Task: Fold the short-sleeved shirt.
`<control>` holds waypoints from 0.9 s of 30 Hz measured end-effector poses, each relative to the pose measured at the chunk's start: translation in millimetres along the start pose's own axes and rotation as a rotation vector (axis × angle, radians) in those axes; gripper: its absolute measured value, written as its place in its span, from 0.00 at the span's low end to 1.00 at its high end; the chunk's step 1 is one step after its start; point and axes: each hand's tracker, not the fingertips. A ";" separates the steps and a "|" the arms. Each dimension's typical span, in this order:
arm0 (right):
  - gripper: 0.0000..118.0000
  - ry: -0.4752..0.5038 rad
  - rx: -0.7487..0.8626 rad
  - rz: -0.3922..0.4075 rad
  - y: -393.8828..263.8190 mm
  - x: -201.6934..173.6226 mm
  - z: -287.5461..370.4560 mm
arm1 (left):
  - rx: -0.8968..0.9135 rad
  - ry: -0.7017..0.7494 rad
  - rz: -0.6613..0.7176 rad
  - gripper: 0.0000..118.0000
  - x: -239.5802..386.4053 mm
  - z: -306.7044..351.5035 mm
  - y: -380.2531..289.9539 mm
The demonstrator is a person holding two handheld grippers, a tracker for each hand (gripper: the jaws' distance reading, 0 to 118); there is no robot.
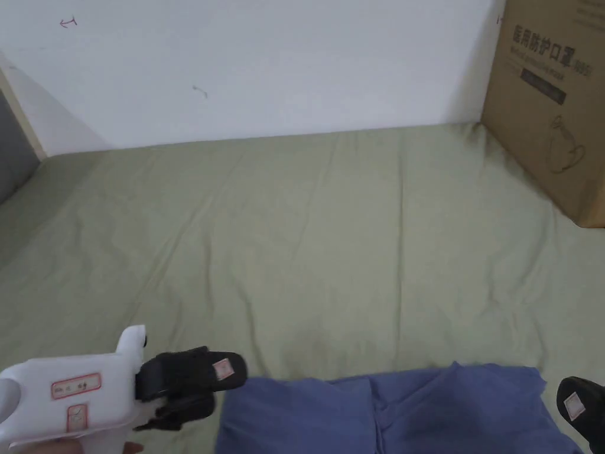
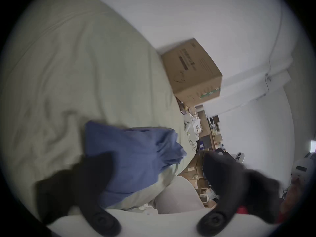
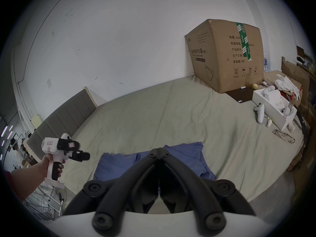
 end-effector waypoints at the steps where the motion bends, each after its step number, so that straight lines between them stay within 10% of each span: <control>1: 0.00 0.004 -0.010 0.011 -0.1 -3.8 -2.9 | 0.000 -0.017 0.013 0.98 -12.9 6.4 -6.5; 12: 0.00 0.028 -0.088 0.040 -1.1 -27.2 -24.0 | -0.119 -0.406 0.297 0.96 -79.1 -24.1 -19.2; 14: 0.00 0.016 -0.102 0.052 -2.1 -27.0 -28.7 | -0.155 -0.411 0.295 0.56 -78.7 -23.6 -20.8; 15: 0.00 0.010 -0.108 0.057 -2.4 -26.9 -31.1 | -0.176 -0.310 0.270 0.16 -84.1 -22.3 -22.0; 16: 0.00 0.006 -0.113 0.060 -2.3 -26.9 -32.9 | -0.196 -0.168 0.191 0.07 -92.2 -19.9 -21.7; 18: 0.00 0.003 -0.116 0.056 -2.1 -26.7 -34.2 | -0.280 0.176 0.027 0.08 -112.6 -72.7 -30.2; 19: 0.00 0.002 -0.116 0.051 -1.9 -26.6 -34.0 | -0.198 -0.173 0.176 0.08 -100.7 -70.7 -28.9; 27: 0.00 0.031 -0.060 0.057 6.4 -21.4 -19.1 | -0.123 0.211 -0.115 0.08 0.6 -46.3 -15.4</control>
